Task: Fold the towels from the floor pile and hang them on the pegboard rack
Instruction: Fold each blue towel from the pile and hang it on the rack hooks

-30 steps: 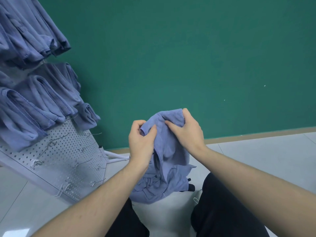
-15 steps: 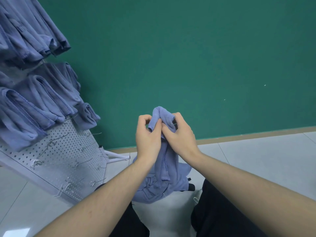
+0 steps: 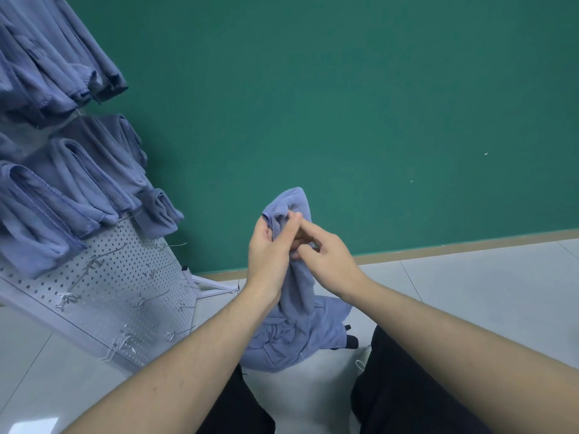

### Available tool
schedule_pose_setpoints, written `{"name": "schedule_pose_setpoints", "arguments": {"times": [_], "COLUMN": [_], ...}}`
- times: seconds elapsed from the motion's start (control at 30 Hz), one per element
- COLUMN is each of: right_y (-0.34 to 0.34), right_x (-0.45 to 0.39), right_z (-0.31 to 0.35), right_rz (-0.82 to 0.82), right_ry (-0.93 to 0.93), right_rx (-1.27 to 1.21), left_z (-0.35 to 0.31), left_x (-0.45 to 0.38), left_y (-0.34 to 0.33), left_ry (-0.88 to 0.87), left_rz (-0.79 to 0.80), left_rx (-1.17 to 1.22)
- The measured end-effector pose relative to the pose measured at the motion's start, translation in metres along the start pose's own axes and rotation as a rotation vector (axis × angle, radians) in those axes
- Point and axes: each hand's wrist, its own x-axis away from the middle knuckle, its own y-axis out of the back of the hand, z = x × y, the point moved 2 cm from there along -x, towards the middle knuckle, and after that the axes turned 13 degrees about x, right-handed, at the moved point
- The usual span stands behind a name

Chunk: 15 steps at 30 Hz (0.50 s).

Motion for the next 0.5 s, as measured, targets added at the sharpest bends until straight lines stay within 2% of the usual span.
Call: {"name": "schedule_pose_setpoints", "arguments": {"times": [0.1, 0.23, 0.3, 0.43, 0.5], "right_y": [0.007, 0.013, 0.013, 0.005, 0.001], "right_x": [-0.001, -0.005, -0.007, -0.006, -0.002], "right_z": [-0.005, -0.016, -0.019, -0.016, -0.016], "right_rz": [0.053, -0.178, -0.237, -0.079, -0.073], "right_ry": [-0.066, -0.082, -0.084, -0.153, -0.144], "right_rx": [-0.099, 0.037, 0.091, 0.144, 0.143], "left_z": [-0.002, -0.008, -0.009, -0.015, -0.019], "left_x": [-0.007, -0.012, -0.012, -0.01, -0.01], "left_y": [0.005, 0.006, 0.003, -0.004, -0.007], "left_ry": [0.041, 0.089, 0.114, 0.111, 0.094], "left_rz": [-0.039, -0.061, -0.041, -0.012, -0.012], "left_rx": [0.056, 0.041, 0.03, 0.032, 0.049]}}
